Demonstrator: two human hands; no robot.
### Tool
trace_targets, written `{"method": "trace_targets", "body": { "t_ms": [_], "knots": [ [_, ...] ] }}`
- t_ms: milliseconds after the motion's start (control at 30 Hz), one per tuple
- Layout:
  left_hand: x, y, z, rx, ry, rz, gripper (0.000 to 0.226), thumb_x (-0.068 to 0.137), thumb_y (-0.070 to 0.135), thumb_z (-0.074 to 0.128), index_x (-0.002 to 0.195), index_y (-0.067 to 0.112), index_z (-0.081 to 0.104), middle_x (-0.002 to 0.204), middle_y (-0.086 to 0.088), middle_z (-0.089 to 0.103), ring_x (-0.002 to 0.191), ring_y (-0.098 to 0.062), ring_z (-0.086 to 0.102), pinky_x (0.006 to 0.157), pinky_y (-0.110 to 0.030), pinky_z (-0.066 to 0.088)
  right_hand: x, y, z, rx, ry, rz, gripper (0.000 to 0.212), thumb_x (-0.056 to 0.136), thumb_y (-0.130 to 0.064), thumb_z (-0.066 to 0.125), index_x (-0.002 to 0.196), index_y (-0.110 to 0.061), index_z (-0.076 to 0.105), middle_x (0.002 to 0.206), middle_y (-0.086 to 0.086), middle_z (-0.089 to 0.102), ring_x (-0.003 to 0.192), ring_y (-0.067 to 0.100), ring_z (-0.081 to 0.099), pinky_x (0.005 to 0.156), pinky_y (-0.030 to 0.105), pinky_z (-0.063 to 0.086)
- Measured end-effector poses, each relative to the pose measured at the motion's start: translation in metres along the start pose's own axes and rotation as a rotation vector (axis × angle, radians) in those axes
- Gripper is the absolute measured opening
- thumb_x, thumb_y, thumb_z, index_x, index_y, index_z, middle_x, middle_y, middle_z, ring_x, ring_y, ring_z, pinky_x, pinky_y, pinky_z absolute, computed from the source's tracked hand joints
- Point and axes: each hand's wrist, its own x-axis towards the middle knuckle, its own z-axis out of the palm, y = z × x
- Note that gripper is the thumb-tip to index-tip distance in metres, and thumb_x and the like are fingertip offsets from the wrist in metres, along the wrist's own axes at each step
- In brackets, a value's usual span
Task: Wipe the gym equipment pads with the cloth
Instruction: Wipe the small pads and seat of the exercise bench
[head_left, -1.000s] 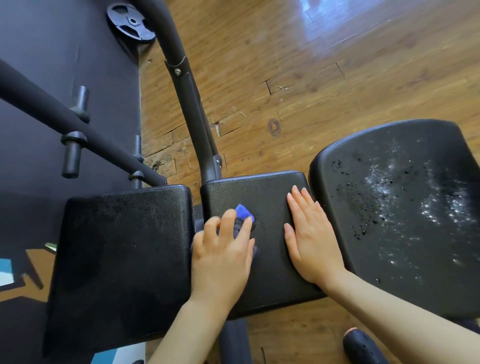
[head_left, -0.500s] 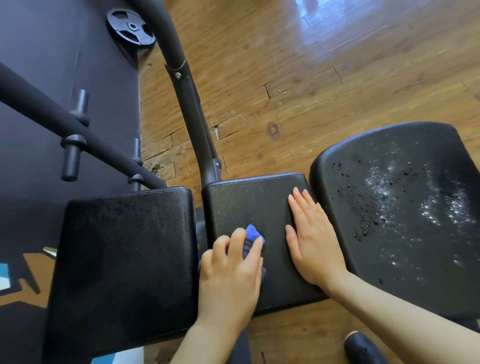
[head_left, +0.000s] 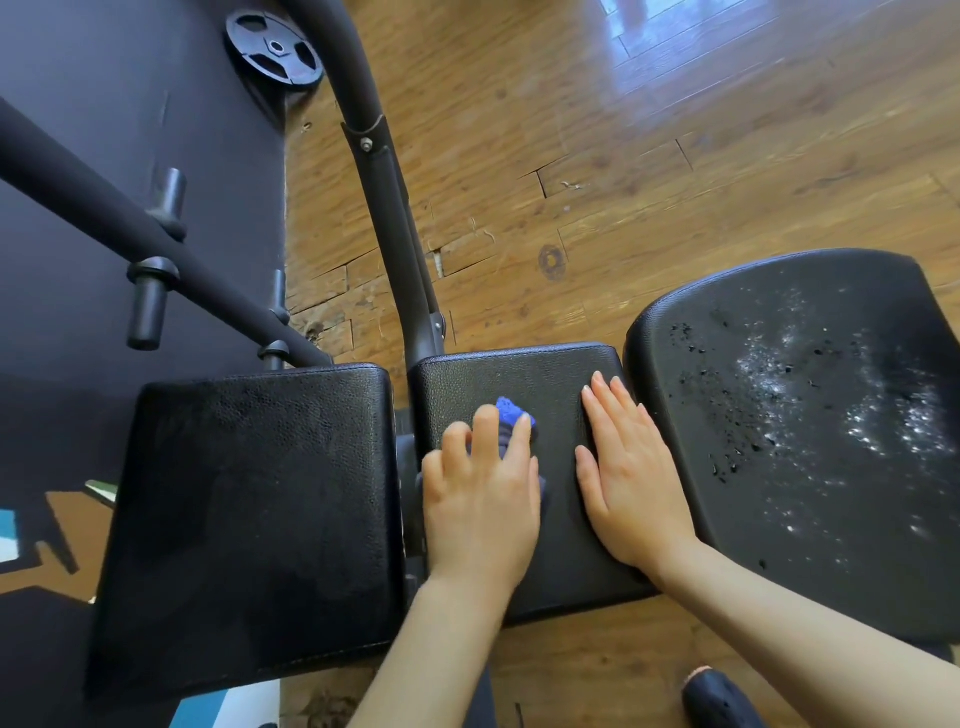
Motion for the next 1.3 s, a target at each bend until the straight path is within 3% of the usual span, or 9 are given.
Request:
{"method": "trace_targets", "body": {
  "t_ms": [200, 433, 633, 767, 867, 967, 1100, 1200, 1300],
  "knots": [
    [-0.077, -0.015, -0.007, -0.030, -0.021, 0.049, 0.054, 0.084, 0.043, 0.047, 0.129, 0.018, 0.063, 0.132, -0.003, 0.047, 0.109, -0.028, 0.047, 0.081, -0.041, 0.035, 0.000, 0.000, 0.000, -0.001, -0.013, 0.000, 0.058, 0.094, -0.031, 0.031, 0.146, -0.004, 0.035, 0.155, 0.008, 0.028, 0.146, 0.021, 0.019, 0.117, 0.040, 0.018],
    [0.020, -0.022, 0.008, -0.145, -0.045, -0.265, 0.066, 0.090, 0.035, 0.057, 0.142, -0.002, 0.042, 0.152, -0.018, 0.035, 0.141, -0.036, 0.032, 0.105, -0.047, 0.039, -0.001, 0.000, 0.001, -0.009, -0.013, 0.002, 0.059, 0.094, -0.032, 0.030, 0.147, -0.006, 0.033, 0.156, 0.006, 0.025, 0.146, 0.019, 0.017, 0.117, 0.038, 0.016],
    [-0.056, -0.009, -0.001, -0.209, -0.097, -0.097, 0.069, 0.088, 0.040, 0.039, 0.142, -0.003, 0.042, 0.152, -0.018, 0.035, 0.142, -0.034, 0.030, 0.111, -0.042, 0.028, -0.002, 0.000, 0.000, -0.002, -0.027, 0.007, 0.059, 0.094, -0.031, 0.030, 0.147, -0.005, 0.033, 0.156, 0.007, 0.025, 0.146, 0.020, 0.017, 0.117, 0.040, 0.018],
    [0.031, -0.005, 0.014, -0.061, -0.098, -0.007, 0.061, 0.092, 0.038, 0.041, 0.141, 0.002, 0.046, 0.150, -0.017, 0.039, 0.140, -0.034, 0.034, 0.115, -0.047, 0.027, -0.001, -0.001, 0.000, -0.007, -0.027, 0.011, 0.059, 0.094, -0.031, 0.030, 0.147, -0.005, 0.033, 0.156, 0.007, 0.025, 0.146, 0.020, 0.018, 0.116, 0.041, 0.019],
    [0.078, -0.003, 0.022, -0.044, -0.131, -0.031, 0.057, 0.097, 0.039, 0.043, 0.146, 0.009, 0.039, 0.156, -0.014, 0.029, 0.146, -0.032, 0.022, 0.118, -0.046, 0.017, -0.001, -0.004, 0.001, -0.012, -0.027, 0.002, 0.058, 0.094, -0.031, 0.031, 0.147, -0.006, 0.034, 0.156, 0.007, 0.026, 0.146, 0.021, 0.018, 0.116, 0.041, 0.018],
    [0.041, 0.008, 0.020, -0.074, -0.099, 0.021, 0.061, 0.097, 0.037, 0.027, 0.148, 0.005, 0.032, 0.157, -0.018, 0.023, 0.147, -0.032, 0.019, 0.118, -0.046, 0.021, -0.001, -0.001, 0.001, 0.006, -0.016, 0.009, 0.057, 0.093, -0.028, 0.033, 0.145, -0.005, 0.036, 0.155, 0.009, 0.028, 0.145, 0.022, 0.021, 0.116, 0.040, 0.018],
    [-0.016, 0.016, 0.016, -0.108, -0.120, 0.202, 0.063, 0.093, 0.038, 0.031, 0.144, 0.002, 0.040, 0.154, -0.019, 0.031, 0.143, -0.034, 0.028, 0.112, -0.045, 0.025, 0.000, 0.001, -0.003, 0.146, 0.000, 0.010, 0.055, 0.091, -0.020, 0.032, 0.143, -0.003, 0.040, 0.153, 0.008, 0.031, 0.144, 0.022, 0.025, 0.116, 0.037, 0.019],
    [0.028, 0.021, 0.023, -0.079, -0.108, 0.179, 0.061, 0.093, 0.038, 0.031, 0.143, 0.004, 0.045, 0.153, -0.016, 0.035, 0.142, -0.032, 0.031, 0.114, -0.044, 0.027, -0.007, 0.007, -0.014, 0.222, 0.031, 0.088, 0.056, 0.091, -0.019, 0.030, 0.144, -0.004, 0.038, 0.155, 0.005, 0.028, 0.145, 0.017, 0.020, 0.118, 0.030, 0.014],
    [0.083, 0.040, 0.027, -0.065, -0.162, 0.068, 0.061, 0.098, 0.040, 0.036, 0.148, 0.007, 0.033, 0.158, -0.014, 0.024, 0.147, -0.032, 0.018, 0.117, -0.043, 0.021, -0.020, 0.026, -0.030, 0.157, 0.025, 0.080, 0.055, 0.094, -0.020, 0.030, 0.147, -0.007, 0.034, 0.157, 0.004, 0.025, 0.146, 0.014, 0.015, 0.119, 0.029, 0.011]
  ]
}}
